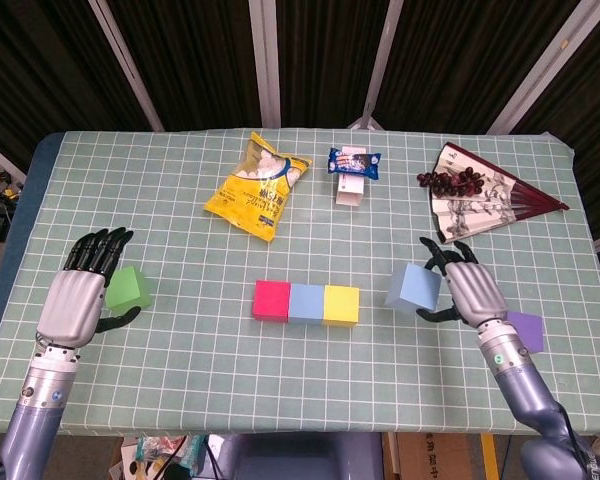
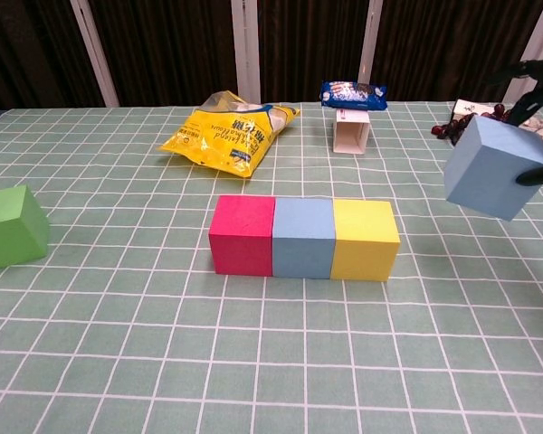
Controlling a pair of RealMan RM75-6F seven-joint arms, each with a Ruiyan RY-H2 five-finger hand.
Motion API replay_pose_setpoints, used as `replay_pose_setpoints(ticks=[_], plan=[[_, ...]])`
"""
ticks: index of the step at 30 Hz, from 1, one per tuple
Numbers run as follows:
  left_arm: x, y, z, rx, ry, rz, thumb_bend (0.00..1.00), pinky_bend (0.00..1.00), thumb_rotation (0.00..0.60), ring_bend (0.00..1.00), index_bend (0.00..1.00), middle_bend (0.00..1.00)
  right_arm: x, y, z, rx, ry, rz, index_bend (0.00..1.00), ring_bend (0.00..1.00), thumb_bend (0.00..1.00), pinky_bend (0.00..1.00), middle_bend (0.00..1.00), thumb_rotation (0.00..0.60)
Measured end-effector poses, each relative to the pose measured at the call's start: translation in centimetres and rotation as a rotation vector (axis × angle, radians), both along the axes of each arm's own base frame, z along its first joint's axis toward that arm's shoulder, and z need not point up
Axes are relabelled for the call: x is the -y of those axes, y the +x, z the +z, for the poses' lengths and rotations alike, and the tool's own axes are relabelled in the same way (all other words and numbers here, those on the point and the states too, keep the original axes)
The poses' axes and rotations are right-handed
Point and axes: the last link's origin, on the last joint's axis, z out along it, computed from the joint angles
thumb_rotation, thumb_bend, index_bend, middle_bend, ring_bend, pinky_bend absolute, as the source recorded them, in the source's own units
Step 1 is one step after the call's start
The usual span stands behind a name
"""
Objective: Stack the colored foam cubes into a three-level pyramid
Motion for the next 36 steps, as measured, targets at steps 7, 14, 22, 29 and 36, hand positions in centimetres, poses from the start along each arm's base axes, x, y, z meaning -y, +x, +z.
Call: replay_pose_setpoints(ticks=[7,14,22,29,36], plan=[[0.0,0.1,0.2,0.009,-0.001,-0.004,0.01,0.08,0.6,0.07,0.0,0.07,-0.1,3.0,-0.1,0.012,0.017,0.078,0.0,0.22,0.2,0.0,0.41,0.6],[-0.1,0.0,0.1,0.018,-0.012,0.004,0.01,0.08,0.6,0.07,0.0,0.07,0.0,6.1,-1.2,-0.003,0.039,0.155,0.0,0.22,0.2,0.0,0.41,0.6],[-0.3,-0.1,0.5,0.041,-0.009,0.013,0.01,0.08,0.6,0.07,0.0,0.07,0.4,9.4,-3.0,-0.02,0.049,0.202,0.0,0.22,0.2,0.0,0.41,0.6],[-0.4,-0.3,0.5,0.061,-0.025,0.025,0.01,0.08,0.6,0.07,0.0,0.07,0.7,11.3,-4.3,-0.065,0.028,0.179,0.0,0.22,0.2,0.0,0.41,0.6],[-0.5,-0.3,0.9,0.086,-0.03,0.029,0.01,0.08,0.6,0.07,0.0,0.07,0.3,13.4,-5.8,-0.053,0.054,0.21,0.0,0.22,0.2,0.0,0.41,0.6]])
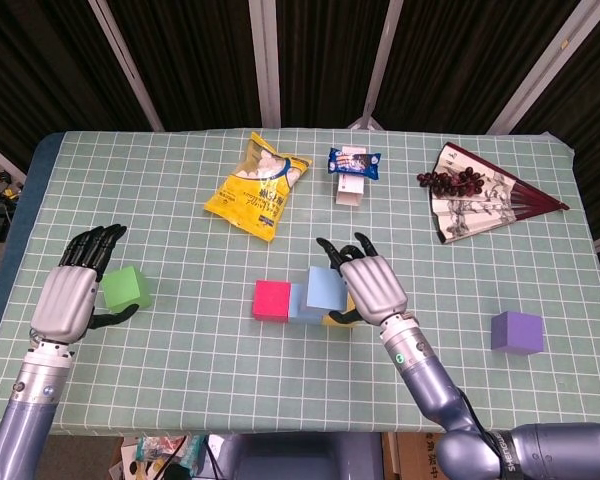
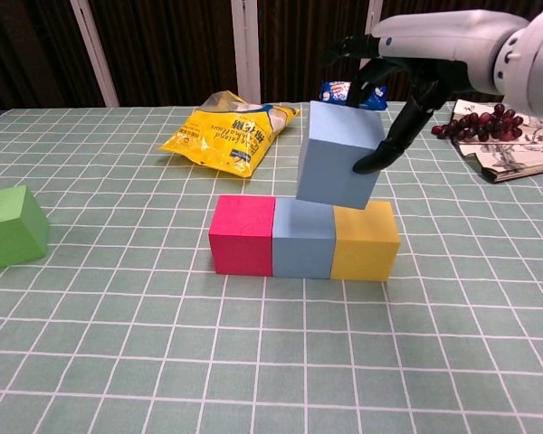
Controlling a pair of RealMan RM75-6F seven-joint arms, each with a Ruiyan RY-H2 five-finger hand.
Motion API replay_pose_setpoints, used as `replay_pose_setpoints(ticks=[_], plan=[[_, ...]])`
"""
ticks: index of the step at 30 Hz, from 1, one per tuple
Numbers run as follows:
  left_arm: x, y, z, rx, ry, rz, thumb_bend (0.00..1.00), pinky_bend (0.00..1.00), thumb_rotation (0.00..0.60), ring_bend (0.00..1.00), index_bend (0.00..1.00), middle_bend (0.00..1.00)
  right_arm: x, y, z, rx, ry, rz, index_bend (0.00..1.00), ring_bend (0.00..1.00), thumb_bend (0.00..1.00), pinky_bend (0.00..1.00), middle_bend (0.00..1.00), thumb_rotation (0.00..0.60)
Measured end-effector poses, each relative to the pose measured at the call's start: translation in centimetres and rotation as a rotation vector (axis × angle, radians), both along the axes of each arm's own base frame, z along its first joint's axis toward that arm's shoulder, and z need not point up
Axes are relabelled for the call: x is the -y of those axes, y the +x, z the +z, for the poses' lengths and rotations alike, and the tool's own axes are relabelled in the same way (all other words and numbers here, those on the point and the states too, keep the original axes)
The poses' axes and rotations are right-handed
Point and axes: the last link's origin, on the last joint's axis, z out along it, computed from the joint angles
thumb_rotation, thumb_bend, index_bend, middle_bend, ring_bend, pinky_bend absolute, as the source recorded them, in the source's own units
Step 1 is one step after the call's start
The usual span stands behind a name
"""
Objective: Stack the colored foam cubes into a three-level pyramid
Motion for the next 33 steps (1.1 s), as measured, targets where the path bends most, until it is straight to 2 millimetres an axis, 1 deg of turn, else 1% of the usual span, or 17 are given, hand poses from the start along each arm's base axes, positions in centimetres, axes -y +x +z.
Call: replay_pose_setpoints(ticks=[5,14,24,33], plan=[[0.0,0.0,0.1,0.01,-0.008,-0.002,0.01,0.08,0.6,0.07,0.0,0.07,0.1,0.3,-0.6,-0.027,-0.004,0.059,0.0,0.22,0.2,0.0,0.41,0.6],[0.1,0.0,-0.1,0.014,-0.02,0.0,0.01,0.08,0.6,0.07,0.0,0.07,0.6,0.6,-1.3,-0.092,-0.003,0.078,0.0,0.22,0.2,0.0,0.41,0.6],[0.0,-0.1,-0.1,0.013,-0.024,0.004,0.01,0.08,0.6,0.07,0.0,0.07,1.1,0.2,-1.9,-0.146,0.017,0.028,0.0,0.22,0.2,0.0,0.41,0.6],[0.0,0.1,-0.1,0.017,-0.021,-0.001,0.01,0.08,0.6,0.07,0.0,0.07,0.6,1.0,-2.2,-0.17,0.025,-0.001,0.0,0.22,0.2,0.0,0.41,0.6]])
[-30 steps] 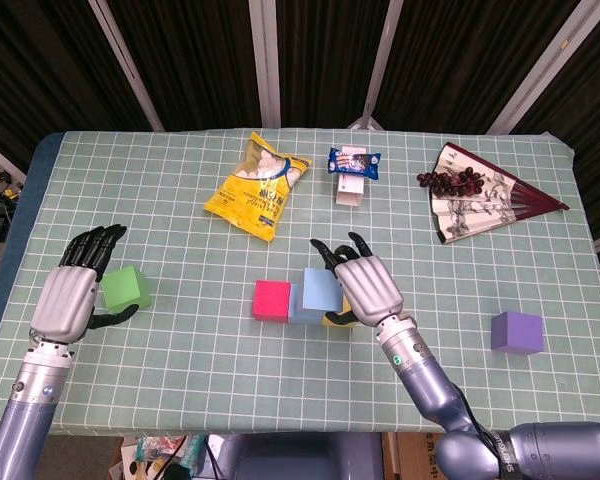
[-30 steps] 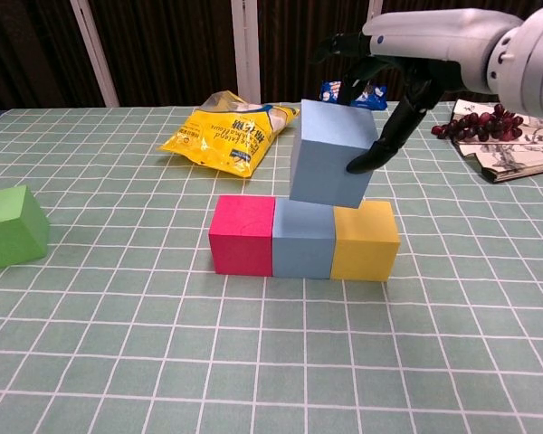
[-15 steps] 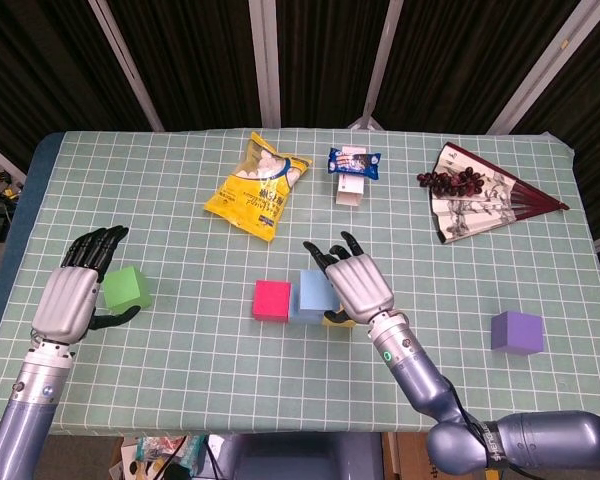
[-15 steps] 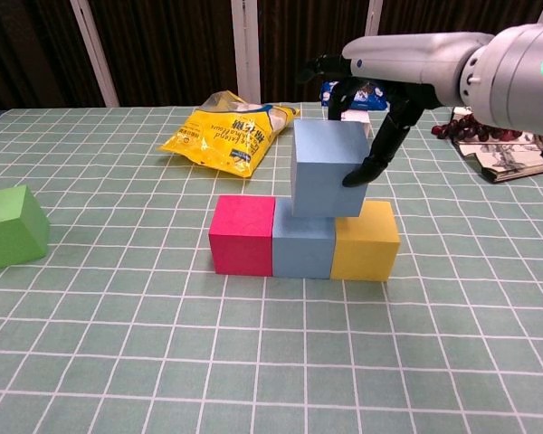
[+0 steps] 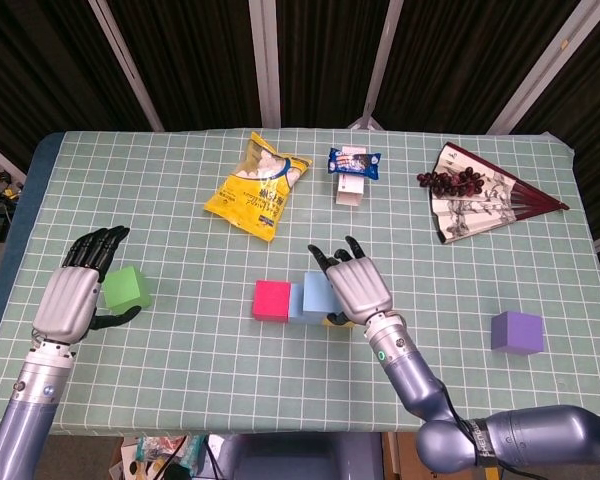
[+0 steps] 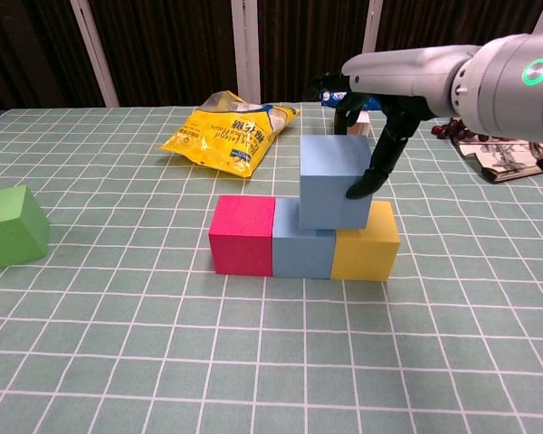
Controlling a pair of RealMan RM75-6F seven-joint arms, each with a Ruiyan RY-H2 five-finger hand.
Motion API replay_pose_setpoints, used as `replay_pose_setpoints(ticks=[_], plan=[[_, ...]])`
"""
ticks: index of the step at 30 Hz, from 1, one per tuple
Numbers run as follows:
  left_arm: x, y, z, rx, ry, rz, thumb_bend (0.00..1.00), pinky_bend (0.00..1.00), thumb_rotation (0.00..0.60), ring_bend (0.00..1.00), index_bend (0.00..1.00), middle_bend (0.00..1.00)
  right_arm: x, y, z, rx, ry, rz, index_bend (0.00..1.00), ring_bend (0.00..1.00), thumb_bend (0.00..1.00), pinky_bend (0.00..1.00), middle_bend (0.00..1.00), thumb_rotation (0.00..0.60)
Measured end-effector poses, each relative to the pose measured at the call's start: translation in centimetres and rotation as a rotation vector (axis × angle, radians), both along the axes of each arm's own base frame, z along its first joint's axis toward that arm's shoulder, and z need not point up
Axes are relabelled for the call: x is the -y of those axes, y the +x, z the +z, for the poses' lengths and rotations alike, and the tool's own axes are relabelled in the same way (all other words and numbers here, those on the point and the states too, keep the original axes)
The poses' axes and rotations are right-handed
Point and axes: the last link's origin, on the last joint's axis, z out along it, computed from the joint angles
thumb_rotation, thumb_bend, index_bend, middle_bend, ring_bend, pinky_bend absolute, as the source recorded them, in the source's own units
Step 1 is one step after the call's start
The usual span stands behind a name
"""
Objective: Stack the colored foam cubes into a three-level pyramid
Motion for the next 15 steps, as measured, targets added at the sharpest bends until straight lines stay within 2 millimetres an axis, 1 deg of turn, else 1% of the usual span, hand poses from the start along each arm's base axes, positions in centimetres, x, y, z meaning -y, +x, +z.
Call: replay_pose_setpoints(ticks=[15], plan=[[0.08,0.07,0.02,0.003,-0.002,-0.004,0.01,0.08,0.6,0.07,0.0,0.07,-0.01,-0.25,-0.2,-0.023,0.004,-0.029,0.0,0.22,0.2,0.0,0.41,0.6]])
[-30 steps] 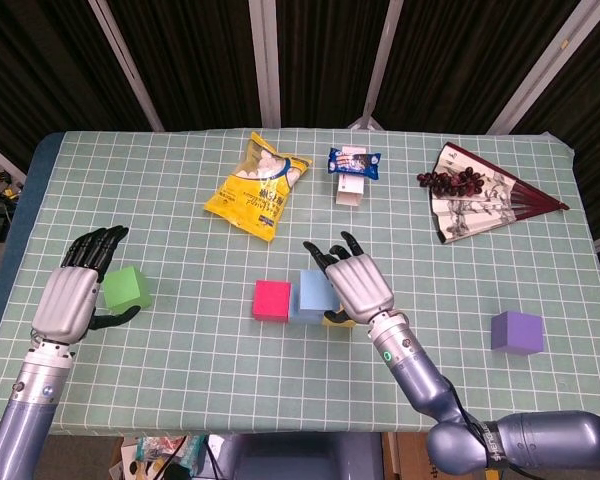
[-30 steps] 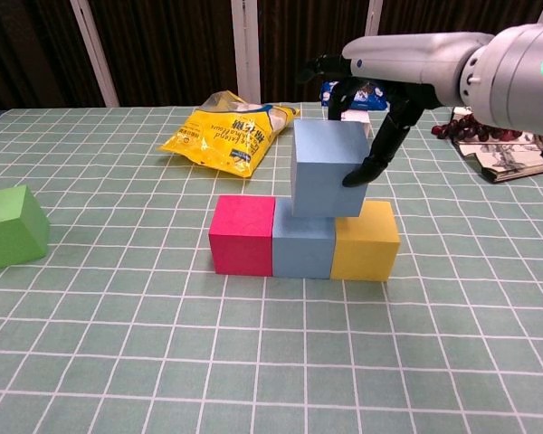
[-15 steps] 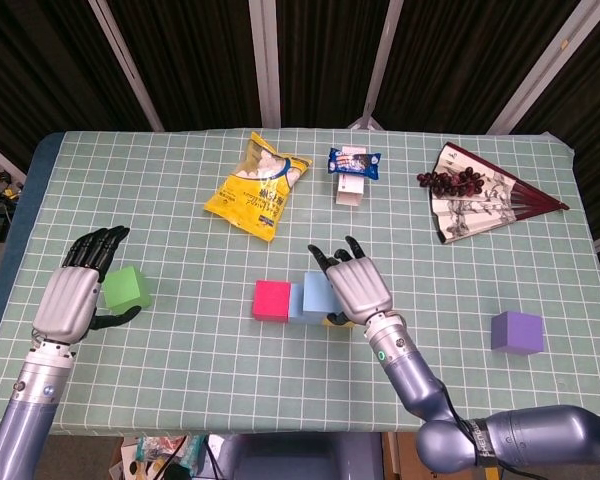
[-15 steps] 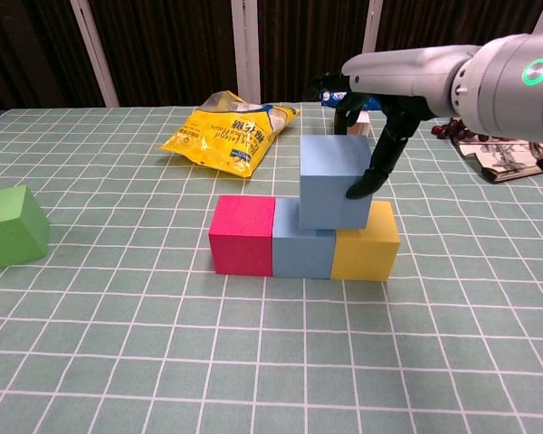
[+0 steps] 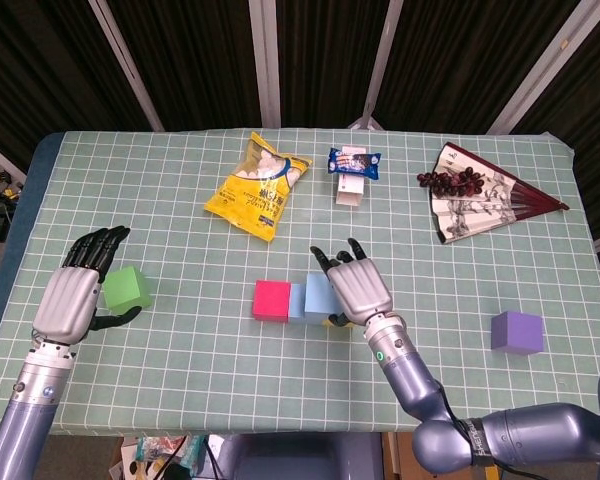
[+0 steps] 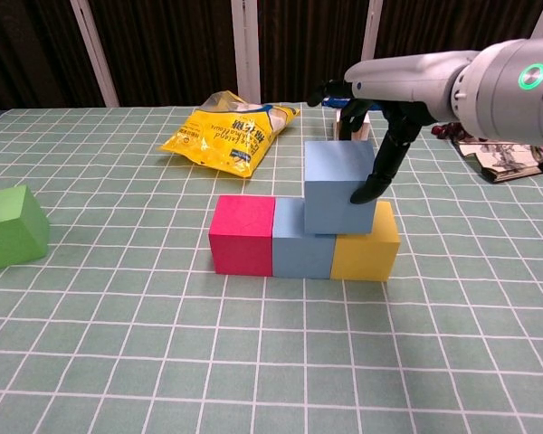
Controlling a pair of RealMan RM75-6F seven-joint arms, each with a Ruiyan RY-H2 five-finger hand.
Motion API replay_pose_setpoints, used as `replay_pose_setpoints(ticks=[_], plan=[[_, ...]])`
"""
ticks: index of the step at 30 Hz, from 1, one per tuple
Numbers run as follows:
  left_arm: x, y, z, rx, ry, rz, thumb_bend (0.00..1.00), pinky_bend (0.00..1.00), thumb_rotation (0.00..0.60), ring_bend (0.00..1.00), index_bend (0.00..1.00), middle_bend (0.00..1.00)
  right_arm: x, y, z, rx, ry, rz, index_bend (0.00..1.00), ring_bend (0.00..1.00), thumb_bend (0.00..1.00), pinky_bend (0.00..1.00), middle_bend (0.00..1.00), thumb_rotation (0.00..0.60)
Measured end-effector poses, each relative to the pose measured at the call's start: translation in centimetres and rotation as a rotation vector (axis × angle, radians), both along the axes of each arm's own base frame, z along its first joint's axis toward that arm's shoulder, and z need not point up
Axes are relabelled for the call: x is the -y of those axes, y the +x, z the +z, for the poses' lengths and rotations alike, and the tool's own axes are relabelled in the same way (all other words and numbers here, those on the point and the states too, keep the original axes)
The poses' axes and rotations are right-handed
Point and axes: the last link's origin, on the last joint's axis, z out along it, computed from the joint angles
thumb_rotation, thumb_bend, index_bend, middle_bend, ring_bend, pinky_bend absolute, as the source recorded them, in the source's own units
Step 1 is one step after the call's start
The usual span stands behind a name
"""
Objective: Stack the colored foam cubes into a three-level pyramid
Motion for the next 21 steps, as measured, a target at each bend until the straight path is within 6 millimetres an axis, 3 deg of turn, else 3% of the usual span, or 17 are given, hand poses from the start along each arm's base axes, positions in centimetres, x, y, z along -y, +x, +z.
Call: replay_pose_setpoints(ticks=[21], plan=[[-0.1,-0.11,-0.08,-0.004,-0.002,0.004,0.01,0.07,0.6,0.07,0.0,0.07,0.28,-0.06,-0.47,-0.014,0.003,-0.029,0.0,0.22,0.2,0.0,0.41,0.6]])
